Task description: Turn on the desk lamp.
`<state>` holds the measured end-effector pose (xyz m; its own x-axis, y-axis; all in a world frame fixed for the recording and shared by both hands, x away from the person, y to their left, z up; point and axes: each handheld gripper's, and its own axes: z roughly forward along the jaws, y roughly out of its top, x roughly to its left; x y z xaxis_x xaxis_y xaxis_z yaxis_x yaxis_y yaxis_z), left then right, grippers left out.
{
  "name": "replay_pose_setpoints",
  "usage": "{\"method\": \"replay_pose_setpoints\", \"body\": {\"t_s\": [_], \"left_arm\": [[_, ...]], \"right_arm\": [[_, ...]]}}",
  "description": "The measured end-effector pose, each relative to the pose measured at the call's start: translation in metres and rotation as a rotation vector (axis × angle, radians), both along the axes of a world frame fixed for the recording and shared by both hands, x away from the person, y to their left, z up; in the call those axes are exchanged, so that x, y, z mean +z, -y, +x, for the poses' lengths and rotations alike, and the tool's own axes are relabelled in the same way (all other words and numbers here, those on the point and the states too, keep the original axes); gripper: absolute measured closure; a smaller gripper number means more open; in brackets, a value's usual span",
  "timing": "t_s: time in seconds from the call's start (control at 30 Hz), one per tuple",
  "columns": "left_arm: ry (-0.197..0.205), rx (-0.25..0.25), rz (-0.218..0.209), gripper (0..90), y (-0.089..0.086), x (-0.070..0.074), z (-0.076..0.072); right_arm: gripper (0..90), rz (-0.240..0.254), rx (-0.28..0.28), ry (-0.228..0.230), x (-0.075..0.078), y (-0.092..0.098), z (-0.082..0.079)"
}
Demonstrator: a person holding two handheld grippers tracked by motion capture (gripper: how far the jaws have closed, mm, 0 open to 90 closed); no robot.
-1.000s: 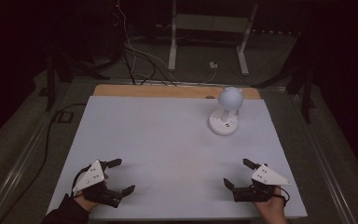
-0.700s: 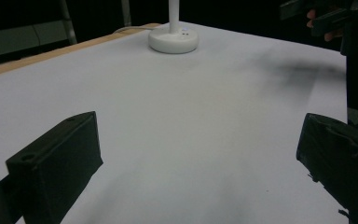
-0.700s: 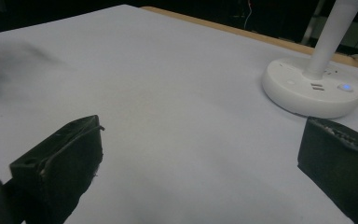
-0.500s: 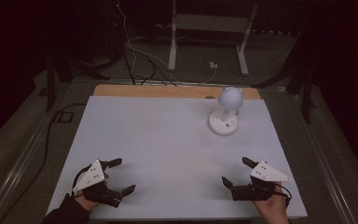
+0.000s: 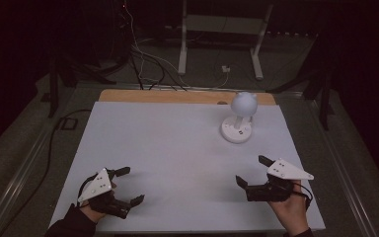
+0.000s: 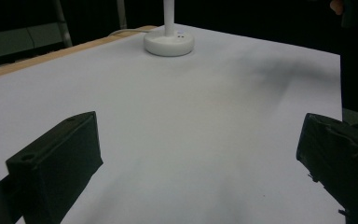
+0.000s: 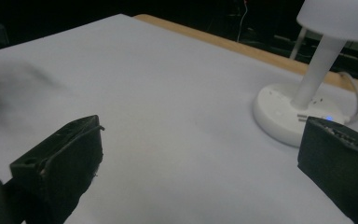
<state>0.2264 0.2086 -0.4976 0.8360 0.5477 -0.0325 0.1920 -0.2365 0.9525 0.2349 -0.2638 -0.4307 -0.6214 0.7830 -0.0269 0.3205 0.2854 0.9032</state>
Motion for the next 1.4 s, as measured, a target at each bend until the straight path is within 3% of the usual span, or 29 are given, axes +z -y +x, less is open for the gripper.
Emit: {"method": "replay_pose_setpoints", "body": {"t_s": [0.6,0.9,1.4], "left_arm": [[-0.001,-0.006,0.001,0.3,0.001,0.000,0.000],[0.003,-0.012,0.002,0.3,0.001,0.001,0.000],[0.005,-0.022,0.002,0.3,0.001,0.001,-0.001]], "right_arm": [[0.0,-0.017,-0.023,0.043,0.020,-0.019,0.033],[0.0,-0.015,-0.013,0.044,0.018,-0.025,0.049],[0.0,0.002,-0.047,0.031,0.014,-0.029,0.084]]}}
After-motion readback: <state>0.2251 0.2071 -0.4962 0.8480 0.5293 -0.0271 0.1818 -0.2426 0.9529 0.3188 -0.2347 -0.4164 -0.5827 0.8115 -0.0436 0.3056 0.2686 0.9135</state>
